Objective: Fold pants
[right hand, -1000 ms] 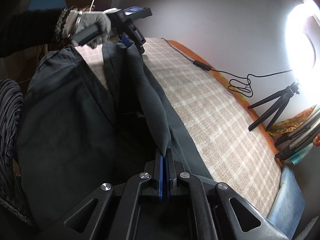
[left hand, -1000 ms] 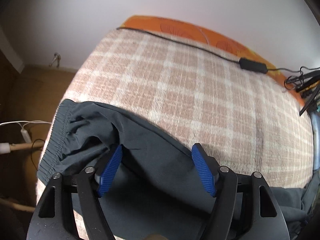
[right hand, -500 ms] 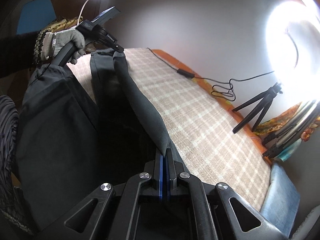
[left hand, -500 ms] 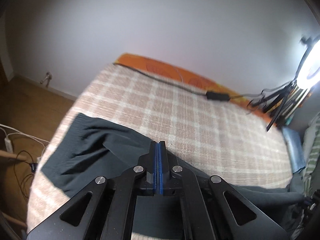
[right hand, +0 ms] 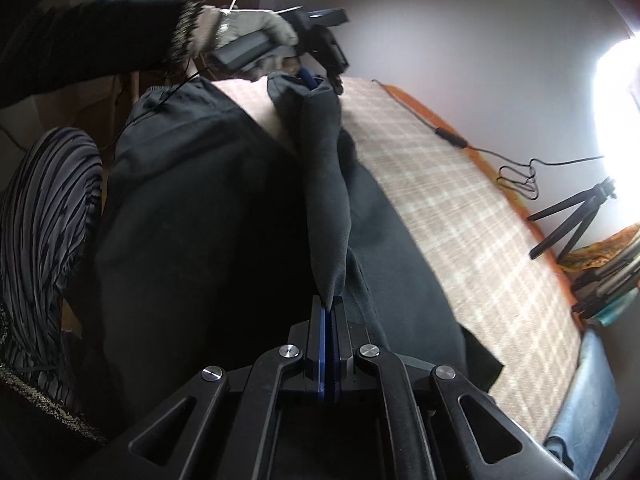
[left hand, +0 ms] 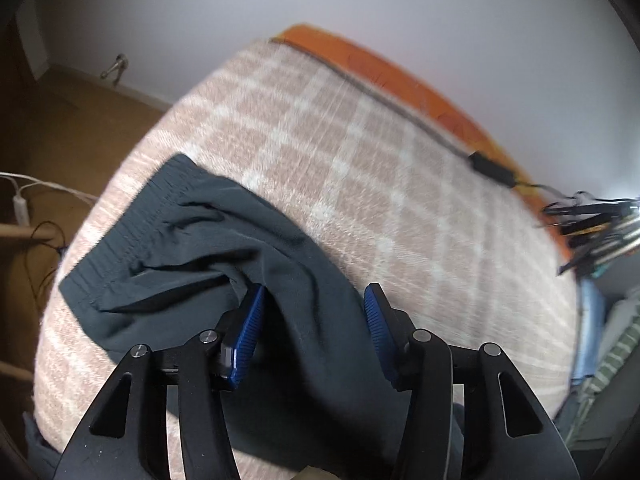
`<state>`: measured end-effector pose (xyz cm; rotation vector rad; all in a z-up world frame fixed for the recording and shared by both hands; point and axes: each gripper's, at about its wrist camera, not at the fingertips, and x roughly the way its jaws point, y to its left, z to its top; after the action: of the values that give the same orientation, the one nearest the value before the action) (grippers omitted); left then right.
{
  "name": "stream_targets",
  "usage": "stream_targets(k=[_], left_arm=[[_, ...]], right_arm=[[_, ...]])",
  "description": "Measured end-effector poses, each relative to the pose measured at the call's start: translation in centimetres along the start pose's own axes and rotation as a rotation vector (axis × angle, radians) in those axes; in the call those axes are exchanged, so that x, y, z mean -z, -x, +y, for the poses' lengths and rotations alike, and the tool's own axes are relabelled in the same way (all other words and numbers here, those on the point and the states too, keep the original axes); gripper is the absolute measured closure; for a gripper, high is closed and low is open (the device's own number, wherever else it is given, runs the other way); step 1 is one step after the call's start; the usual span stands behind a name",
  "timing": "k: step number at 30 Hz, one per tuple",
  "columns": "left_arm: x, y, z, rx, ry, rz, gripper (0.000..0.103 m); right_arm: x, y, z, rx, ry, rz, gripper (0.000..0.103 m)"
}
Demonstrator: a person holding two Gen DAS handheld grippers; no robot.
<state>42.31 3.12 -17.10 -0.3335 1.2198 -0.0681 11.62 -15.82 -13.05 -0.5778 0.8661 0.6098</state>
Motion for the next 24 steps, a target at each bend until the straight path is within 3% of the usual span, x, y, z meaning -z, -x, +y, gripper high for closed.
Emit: stream_targets(k=[2, 3, 4, 9, 16, 19, 24], left_arm=[[0.3, -0.1, -0.8, -0.008, -0.039, -0.054, 0.060], [0.5, -0.3, -0.9, 0.004, -0.056, -0.064, 0.092], [0.7, -0.4, -0.9, 0.011, -0.064, -0.079, 0.102], [2.2, 1.3, -0.2, 0.057, -0.083, -0.192, 0.103], [5.3, 9.4, 3.6, 0.112, -0.092, -0.368, 0.103], [8.6, 11.9, 6.7, 0.171, -0.047, -0.383, 0.103], [13.6, 12.2, 10.6, 0.166, -0.023, -0.327, 0.103]], right_arm=[[0.1, -0.4, 0.0, -0.002, 0.001, 0.002, 0.103], [0.2, -0.4, 0.0, 0.001, 0.000, 0.001, 0.103], [0.2, -0.5, -0.2, 0.005, -0.003, -0.002, 0.103], [0.4, -0.5, -1.1, 0.044, -0.025, -0.005, 0.103], [0.5, 2.3, -1.8, 0.110, -0.037, -0.033, 0.103], [0.9, 3.2, -1.3, 0.109, -0.045, -0.029, 0.103], [2.4, 3.1, 0.1, 0.097, -0.030, 0.004, 0.103]])
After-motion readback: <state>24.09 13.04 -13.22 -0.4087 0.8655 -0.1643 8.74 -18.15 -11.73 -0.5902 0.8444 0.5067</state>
